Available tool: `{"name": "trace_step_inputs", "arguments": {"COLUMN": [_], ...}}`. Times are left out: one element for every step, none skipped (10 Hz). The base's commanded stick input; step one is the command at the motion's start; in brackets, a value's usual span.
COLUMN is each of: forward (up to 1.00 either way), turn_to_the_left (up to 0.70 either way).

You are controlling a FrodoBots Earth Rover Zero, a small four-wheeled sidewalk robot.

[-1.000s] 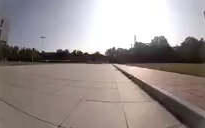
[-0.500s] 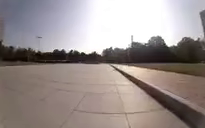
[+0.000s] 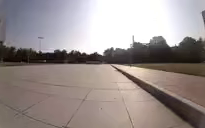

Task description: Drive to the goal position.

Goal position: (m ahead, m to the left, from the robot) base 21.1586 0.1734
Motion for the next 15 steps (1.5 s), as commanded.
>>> {"name": "trace_step_inputs", "arguments": {"forward": [0.70, 0.70, 0.70, 0.70, 0.70, 0.70, 0.70, 0.70, 0.70, 0.70, 0.70, 0.70, 0.70, 0.70, 0.70], "turn_to_the_left": [-0.32, -0.34, -0.08, 0.01, 0.01, 0.01, 0.01, 0.01, 0.01, 0.01, 0.01, 0.01, 0.01, 0.01, 0.01]}}
